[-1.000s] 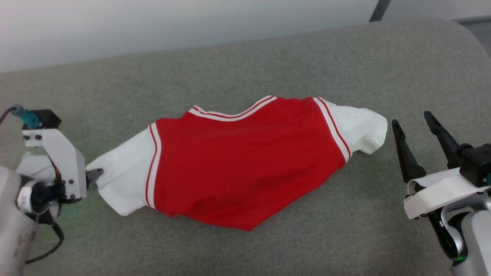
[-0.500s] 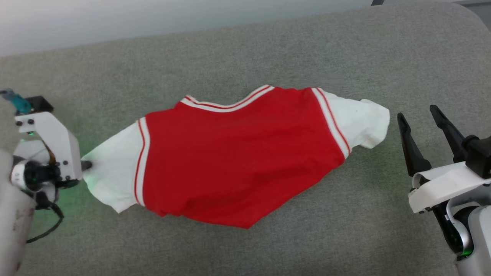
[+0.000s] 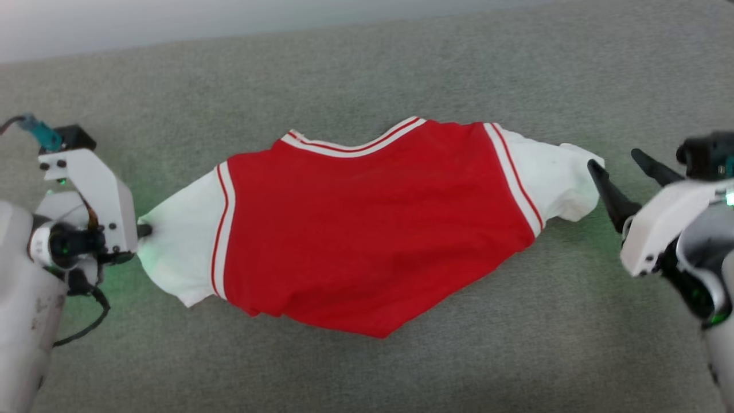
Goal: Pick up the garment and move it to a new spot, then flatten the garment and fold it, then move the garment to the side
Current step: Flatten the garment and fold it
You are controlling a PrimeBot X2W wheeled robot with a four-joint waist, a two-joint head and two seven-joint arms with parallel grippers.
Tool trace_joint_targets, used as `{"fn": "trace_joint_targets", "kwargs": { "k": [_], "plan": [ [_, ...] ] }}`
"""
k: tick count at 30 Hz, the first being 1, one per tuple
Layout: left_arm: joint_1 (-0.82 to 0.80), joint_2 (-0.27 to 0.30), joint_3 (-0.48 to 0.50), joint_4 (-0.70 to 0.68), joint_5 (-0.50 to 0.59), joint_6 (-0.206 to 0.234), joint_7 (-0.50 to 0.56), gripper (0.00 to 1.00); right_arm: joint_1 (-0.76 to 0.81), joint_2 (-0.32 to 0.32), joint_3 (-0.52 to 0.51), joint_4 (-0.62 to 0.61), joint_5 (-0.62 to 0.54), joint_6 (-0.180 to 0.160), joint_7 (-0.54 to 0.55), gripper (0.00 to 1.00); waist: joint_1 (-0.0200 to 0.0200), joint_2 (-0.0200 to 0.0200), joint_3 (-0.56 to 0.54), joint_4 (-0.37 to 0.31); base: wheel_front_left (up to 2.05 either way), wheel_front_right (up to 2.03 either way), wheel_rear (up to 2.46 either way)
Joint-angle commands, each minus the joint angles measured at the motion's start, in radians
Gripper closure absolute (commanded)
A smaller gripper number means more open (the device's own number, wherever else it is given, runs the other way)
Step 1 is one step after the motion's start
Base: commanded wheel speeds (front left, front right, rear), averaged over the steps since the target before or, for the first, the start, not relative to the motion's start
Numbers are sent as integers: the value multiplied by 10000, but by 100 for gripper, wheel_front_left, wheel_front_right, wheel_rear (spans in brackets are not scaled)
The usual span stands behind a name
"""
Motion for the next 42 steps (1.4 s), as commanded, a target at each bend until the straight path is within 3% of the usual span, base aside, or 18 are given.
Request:
{"fn": "trace_joint_targets", "kwargs": {
  "k": [1, 7, 16, 17, 18, 19, 29, 42],
  "plan": [
    [189, -474, -253, 102, -10, -40, -11, 100, -473, -171, 173, 398, 338, -10, 494, 0, 0, 0, 153, 167, 0, 0, 0],
    [-157, -750, -380, 48, 57, -120, -123, 100, -1787, -676, 835, 1858, 1066, -10, 2222, 0, 0, 0, 395, 522, 0, 0, 0],
    [-529, -1106, -503, 230, 38, -266, -325, 100, -3040, -515, 1380, 4182, 2234, -8, 3983, 0, 0, 0, 734, 928, 0, 0, 0],
    [-531, -1143, -520, 278, 37, -268, -348, 100, -3078, -456, 1486, 4406, 2404, -5, 4220, 20, 0, 0, 748, 954, 0, 0, 0],
    [-549, -1187, -541, 326, 37, -299, -367, 100, -3125, -401, 1629, 4560, 2507, -1, 4450, 68, 0, 0, 758, 976, 0, 0, 0],
    [-568, -1208, -570, 386, 44, -325, -383, 100, -3192, -383, 1808, 4641, 2606, 3, 4605, 100, 0, 0, 759, 997, 0, 0, 0],
    [-1204, -1179, -710, 649, 216, -501, -416, 100, -4015, -779, 2120, 4745, 3348, -2, 4822, 100, 0, 0, -17, 1169, 0, 0, 0],
    [-3304, -1058, -883, 500, 836, -624, -968, 100, -5217, -1156, 3087, 3395, 3648, -4, 2755, 100, 0, 0, -2580, 1314, 0, 0, 0]
  ]
}}
